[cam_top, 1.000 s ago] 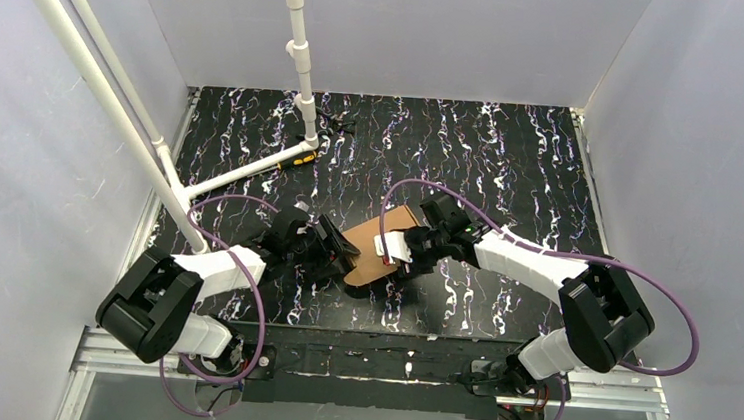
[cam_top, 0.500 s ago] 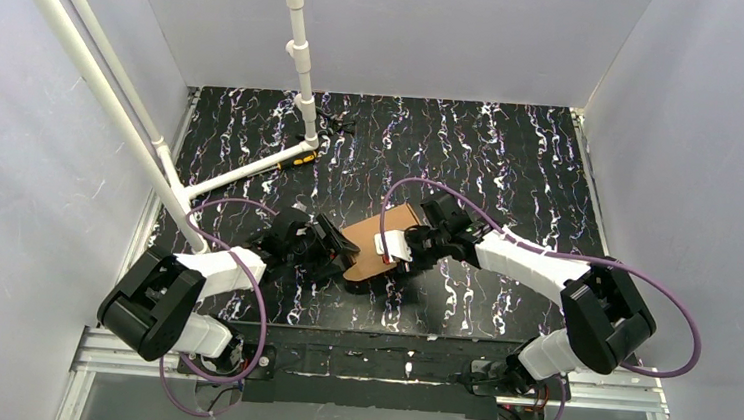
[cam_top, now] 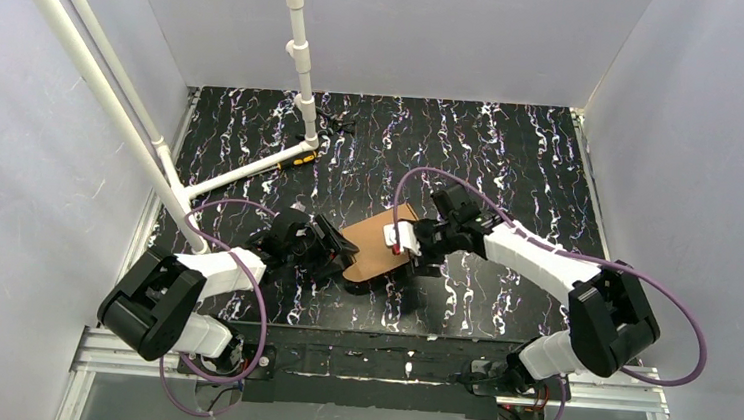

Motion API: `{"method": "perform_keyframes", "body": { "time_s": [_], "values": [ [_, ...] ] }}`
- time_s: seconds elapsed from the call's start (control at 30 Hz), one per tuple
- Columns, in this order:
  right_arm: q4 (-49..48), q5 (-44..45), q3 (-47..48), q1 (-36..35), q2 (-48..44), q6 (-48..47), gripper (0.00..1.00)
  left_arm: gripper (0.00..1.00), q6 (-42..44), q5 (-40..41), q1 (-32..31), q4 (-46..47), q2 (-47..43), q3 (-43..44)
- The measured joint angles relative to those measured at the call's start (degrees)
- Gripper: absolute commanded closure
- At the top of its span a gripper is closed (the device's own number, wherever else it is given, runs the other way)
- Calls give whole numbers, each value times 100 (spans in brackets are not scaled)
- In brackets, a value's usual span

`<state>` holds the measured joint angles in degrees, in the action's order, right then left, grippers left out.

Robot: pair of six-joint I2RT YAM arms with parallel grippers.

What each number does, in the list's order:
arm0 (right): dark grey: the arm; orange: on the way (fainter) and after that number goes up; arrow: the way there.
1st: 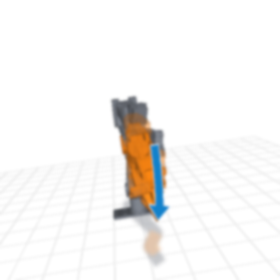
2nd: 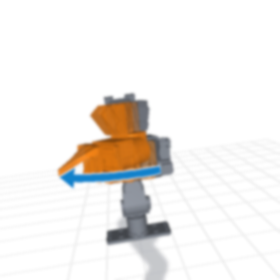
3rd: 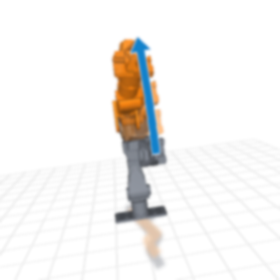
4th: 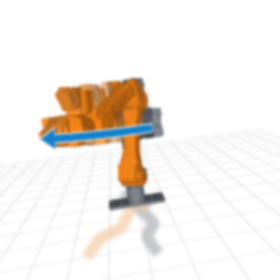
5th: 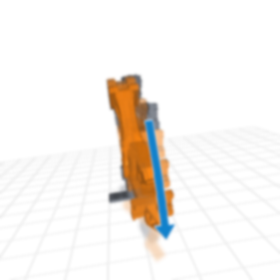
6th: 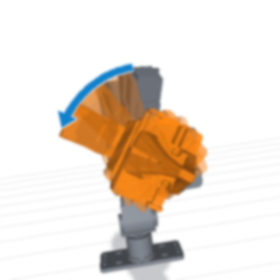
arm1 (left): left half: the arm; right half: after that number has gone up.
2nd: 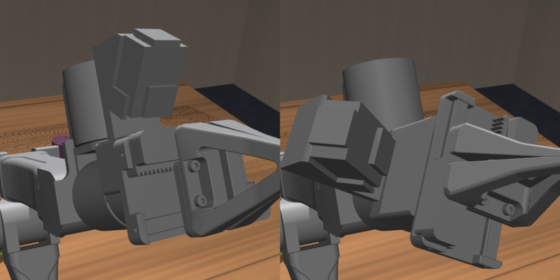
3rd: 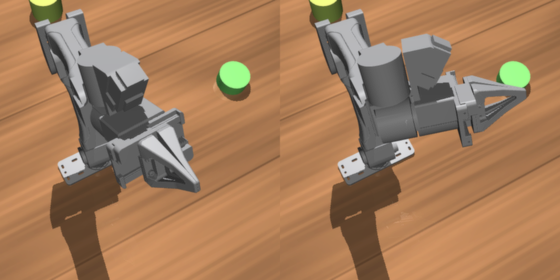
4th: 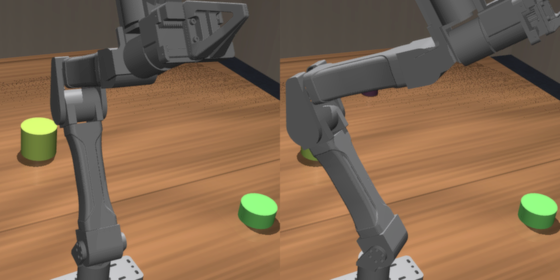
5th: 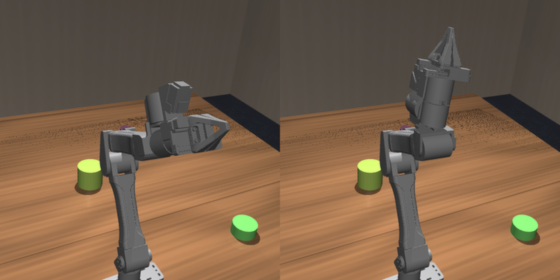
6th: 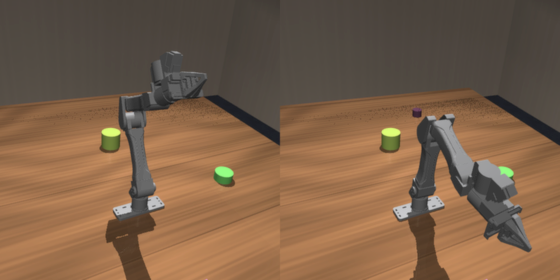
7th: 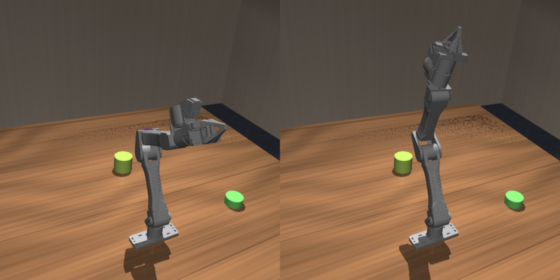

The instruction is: Fold the paper box

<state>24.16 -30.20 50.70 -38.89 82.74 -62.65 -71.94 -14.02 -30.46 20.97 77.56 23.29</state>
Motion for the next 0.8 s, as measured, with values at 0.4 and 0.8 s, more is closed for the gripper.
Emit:
{"method": "perform_keyframes", "body": {
  "time_s": [0.4, 0.8],
  "values": [
    [387, -1032, 212, 540, -160, 323, 25, 42, 96, 4, 4, 109, 136, 2],
    [-2350, -1478, 13, 2013, 326, 4470, 7, 48, 289, -9, 4, 236, 153, 7]
  ]
}}
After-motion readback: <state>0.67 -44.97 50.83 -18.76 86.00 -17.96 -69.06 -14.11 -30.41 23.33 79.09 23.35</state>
